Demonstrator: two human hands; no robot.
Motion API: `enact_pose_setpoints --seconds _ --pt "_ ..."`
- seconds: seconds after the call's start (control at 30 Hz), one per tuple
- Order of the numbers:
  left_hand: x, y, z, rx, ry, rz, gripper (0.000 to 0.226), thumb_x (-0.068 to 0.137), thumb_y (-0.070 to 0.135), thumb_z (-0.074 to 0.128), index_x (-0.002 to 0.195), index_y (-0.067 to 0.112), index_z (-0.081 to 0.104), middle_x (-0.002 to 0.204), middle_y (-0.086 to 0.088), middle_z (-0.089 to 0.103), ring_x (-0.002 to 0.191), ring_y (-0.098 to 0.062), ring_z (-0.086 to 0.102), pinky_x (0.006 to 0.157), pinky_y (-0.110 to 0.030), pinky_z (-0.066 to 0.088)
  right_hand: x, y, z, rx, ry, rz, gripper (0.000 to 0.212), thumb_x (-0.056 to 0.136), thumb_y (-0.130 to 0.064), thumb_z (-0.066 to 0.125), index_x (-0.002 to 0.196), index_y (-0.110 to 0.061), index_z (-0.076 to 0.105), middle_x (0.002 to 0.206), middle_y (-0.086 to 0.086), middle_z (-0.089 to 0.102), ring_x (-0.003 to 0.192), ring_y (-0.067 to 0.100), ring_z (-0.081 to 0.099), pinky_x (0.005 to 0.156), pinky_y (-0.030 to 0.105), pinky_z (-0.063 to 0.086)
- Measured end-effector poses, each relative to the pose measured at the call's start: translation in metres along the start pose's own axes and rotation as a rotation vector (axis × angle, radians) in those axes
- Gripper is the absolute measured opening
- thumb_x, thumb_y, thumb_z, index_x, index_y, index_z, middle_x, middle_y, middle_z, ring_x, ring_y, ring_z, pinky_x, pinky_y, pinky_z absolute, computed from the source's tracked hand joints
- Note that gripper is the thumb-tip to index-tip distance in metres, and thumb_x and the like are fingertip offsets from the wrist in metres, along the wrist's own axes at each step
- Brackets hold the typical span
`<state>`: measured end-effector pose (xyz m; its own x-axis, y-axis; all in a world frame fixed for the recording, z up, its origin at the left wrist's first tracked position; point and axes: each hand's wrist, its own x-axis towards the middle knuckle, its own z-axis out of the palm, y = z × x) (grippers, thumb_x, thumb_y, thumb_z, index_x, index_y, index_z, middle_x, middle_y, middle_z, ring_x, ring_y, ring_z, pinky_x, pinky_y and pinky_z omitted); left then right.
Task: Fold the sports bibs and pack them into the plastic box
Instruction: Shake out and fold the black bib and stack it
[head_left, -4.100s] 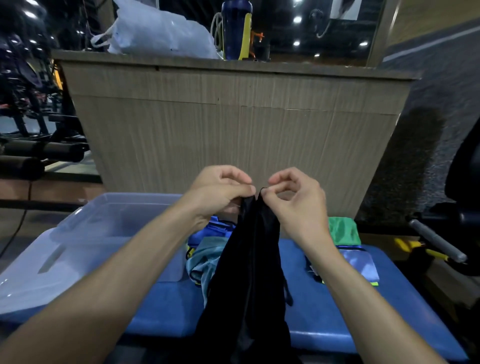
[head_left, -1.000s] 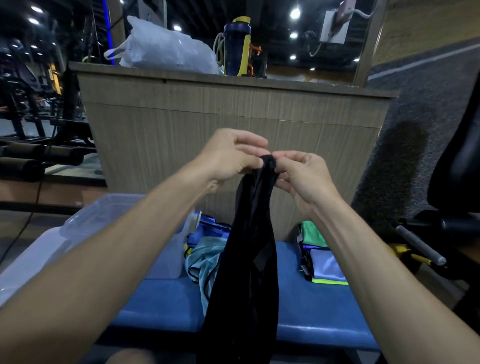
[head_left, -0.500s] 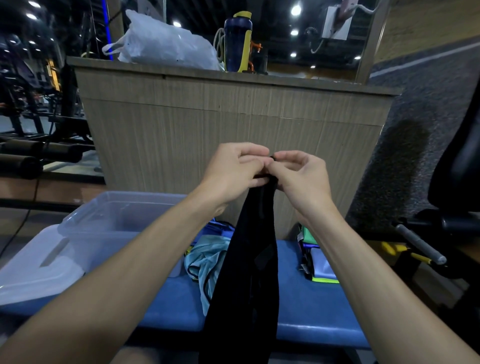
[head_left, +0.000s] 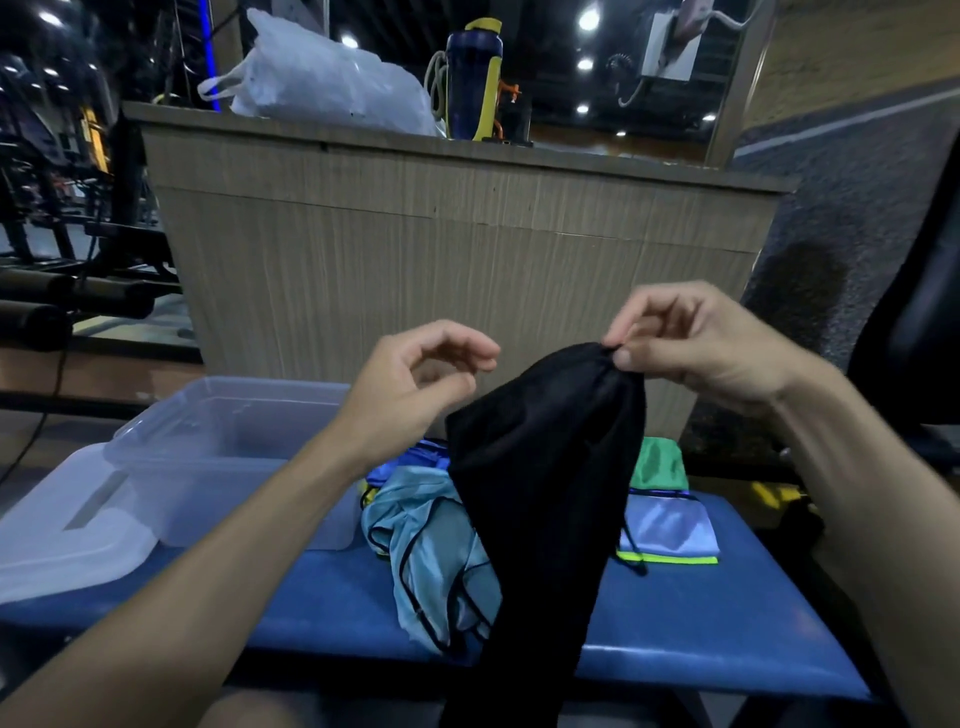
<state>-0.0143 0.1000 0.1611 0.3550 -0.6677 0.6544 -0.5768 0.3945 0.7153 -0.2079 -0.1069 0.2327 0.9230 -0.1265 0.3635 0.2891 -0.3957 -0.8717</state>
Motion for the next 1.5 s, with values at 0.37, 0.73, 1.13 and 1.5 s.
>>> enact_pose_setpoints --seconds 0.37,0.73,1.13,1.5 --pt "-0.036 0.011 0.042 0.073 -0.126 0.198 0.036 0.085 0.000 0.073 0.115 0.017 0.066 0.110 0.001 0.065 0.105 -0.029 0.063 0.088 -0.051 0.051 0.000 -0.035 -0.023 -0.204 -0.028 -0.017 0.040 0.063 -0.041 0.094 0.088 -0.015 0.076 0.089 0.009 0.073 0.084 0.015 0.069 0.079 0.022 0.056" --pt "-0.061 0.008 0.064 0.413 0.073 0.429 0.022 0.098 0.028 0.061 0.104 0.010 0.073 0.100 0.007 0.067 0.094 -0.014 0.059 0.085 -0.026 0.047 -0.007 -0.021 -0.020 -0.229 0.163 -0.073 0.018 0.078 -0.004 0.071 0.080 -0.021 0.075 0.085 0.005 0.070 0.084 0.017 0.060 0.076 0.022 0.049" --pt "-0.067 0.001 0.067 0.473 -0.060 0.430 0.024 0.095 0.022 0.066 0.119 0.023 0.065 0.101 0.021 0.056 0.098 -0.008 0.054 0.086 -0.034 0.049 -0.003 0.003 -0.016 -0.176 0.332 -0.071 0.027 0.090 0.016 0.061 0.086 -0.010 0.067 0.080 -0.004 0.073 0.075 0.006 0.066 0.073 0.020 0.053" --pt "0.043 0.086 -0.015 0.475 -0.228 0.290 0.020 0.108 0.018 0.046 0.125 0.016 0.056 0.076 0.020 0.049 0.071 0.001 0.047 0.068 -0.012 0.037 -0.021 0.039 -0.004 0.282 0.369 0.068 0.017 0.078 0.000 0.065 0.091 -0.011 0.065 0.070 -0.004 0.070 0.062 0.004 0.064 0.059 0.015 0.052"
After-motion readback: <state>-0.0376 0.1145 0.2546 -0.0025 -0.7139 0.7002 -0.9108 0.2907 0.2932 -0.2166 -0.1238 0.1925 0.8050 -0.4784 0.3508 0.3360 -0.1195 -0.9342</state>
